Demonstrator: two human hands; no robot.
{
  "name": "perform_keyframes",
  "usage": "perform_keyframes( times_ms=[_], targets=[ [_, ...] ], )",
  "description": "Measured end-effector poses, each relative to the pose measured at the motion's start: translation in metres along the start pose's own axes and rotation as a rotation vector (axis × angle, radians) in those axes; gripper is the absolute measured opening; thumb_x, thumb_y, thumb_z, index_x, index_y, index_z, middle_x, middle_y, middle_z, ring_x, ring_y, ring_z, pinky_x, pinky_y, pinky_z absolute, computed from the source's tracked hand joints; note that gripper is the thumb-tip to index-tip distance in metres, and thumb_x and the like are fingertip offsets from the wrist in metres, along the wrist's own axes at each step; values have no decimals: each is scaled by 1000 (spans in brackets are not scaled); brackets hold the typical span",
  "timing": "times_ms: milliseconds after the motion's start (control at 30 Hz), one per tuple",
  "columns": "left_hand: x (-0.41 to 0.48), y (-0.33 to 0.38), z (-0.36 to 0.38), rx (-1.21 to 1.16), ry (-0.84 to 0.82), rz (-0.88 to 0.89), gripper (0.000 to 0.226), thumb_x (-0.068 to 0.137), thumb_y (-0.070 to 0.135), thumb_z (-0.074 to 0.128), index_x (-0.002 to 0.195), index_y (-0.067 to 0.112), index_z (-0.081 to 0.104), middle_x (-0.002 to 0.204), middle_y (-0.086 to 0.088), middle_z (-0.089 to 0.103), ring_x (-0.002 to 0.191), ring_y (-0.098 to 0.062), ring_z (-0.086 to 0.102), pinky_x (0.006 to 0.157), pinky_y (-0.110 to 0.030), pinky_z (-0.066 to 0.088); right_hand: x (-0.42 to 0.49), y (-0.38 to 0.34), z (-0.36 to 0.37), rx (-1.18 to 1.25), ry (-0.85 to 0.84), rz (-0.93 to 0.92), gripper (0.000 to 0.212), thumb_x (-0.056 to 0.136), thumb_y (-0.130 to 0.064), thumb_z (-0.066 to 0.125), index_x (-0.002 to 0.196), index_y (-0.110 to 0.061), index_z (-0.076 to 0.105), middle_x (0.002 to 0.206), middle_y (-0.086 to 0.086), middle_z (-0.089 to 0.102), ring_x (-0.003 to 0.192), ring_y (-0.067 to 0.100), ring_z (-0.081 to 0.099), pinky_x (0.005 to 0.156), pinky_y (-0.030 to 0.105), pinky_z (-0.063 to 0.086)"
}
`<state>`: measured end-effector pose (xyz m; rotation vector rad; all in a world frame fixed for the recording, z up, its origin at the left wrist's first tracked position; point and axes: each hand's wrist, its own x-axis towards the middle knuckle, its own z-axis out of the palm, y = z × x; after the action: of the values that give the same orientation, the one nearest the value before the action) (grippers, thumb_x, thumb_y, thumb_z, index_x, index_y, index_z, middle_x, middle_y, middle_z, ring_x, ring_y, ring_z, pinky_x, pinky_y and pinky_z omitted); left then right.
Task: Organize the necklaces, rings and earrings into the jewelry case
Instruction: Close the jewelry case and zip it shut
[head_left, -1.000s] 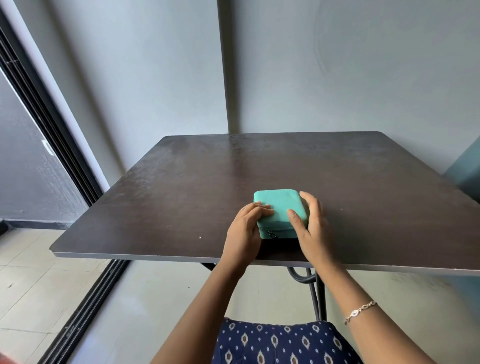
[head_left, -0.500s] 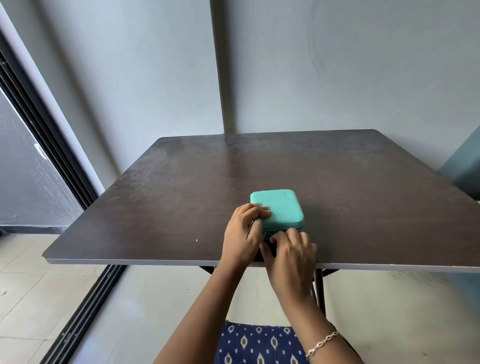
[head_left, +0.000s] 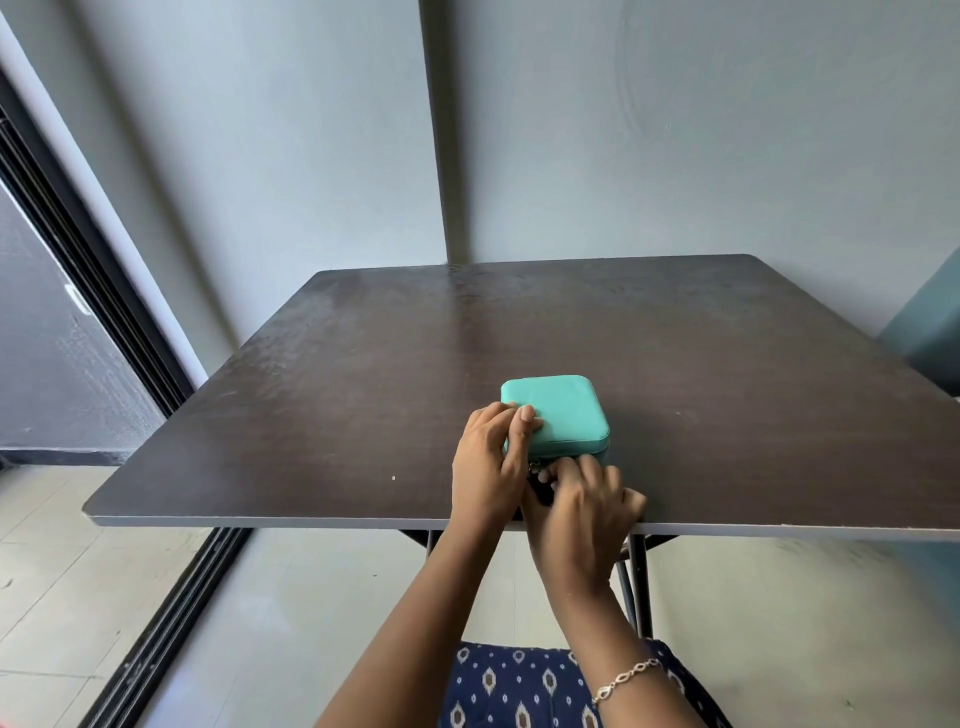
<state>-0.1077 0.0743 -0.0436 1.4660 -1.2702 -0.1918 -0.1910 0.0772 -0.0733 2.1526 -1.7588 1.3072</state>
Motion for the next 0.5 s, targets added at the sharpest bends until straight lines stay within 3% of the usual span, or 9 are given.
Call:
perform_keyframes(
  times_ms=[200, 300, 367, 500],
  targets=[
    [0, 1, -1, 4, -6, -6, 64, 85, 54, 27, 84, 9, 72, 88, 5, 65, 94, -13, 54, 76, -21, 42, -1, 0, 4, -60, -7, -12, 30, 76, -42, 45, 66, -18, 60, 69, 2, 59, 68, 26, 55, 65, 34, 22],
    [1, 1, 0, 1, 7, -7, 64, 85, 54, 26, 84, 9, 72, 90, 2, 67, 95, -13, 55, 77, -22, 42, -3, 4, 2, -6, 5, -29, 26, 77, -36, 43, 68, -20, 62, 70, 0, 60, 70, 25, 56, 68, 34, 31],
    [1, 1, 1, -10, 12, -17, 65, 85, 54, 25, 84, 9, 72, 89, 3, 67, 95, -13, 55, 78, -24, 42, -3, 2, -1, 0, -12, -15, 29, 77, -43, 44, 68, -21, 61, 70, -2, 60, 70, 24, 56, 68, 34, 32],
    [2, 1, -1, -35, 0, -13, 68, 84, 55, 24, 85, 8, 73, 92, 0, 70, 95, -8, 53, 80, -17, 41, -1, -7, -2, -89, -73, 41, 26, 67, -43, 65, 65, -17, 59, 68, 3, 60, 68, 28, 55, 66, 36, 35]
  ],
)
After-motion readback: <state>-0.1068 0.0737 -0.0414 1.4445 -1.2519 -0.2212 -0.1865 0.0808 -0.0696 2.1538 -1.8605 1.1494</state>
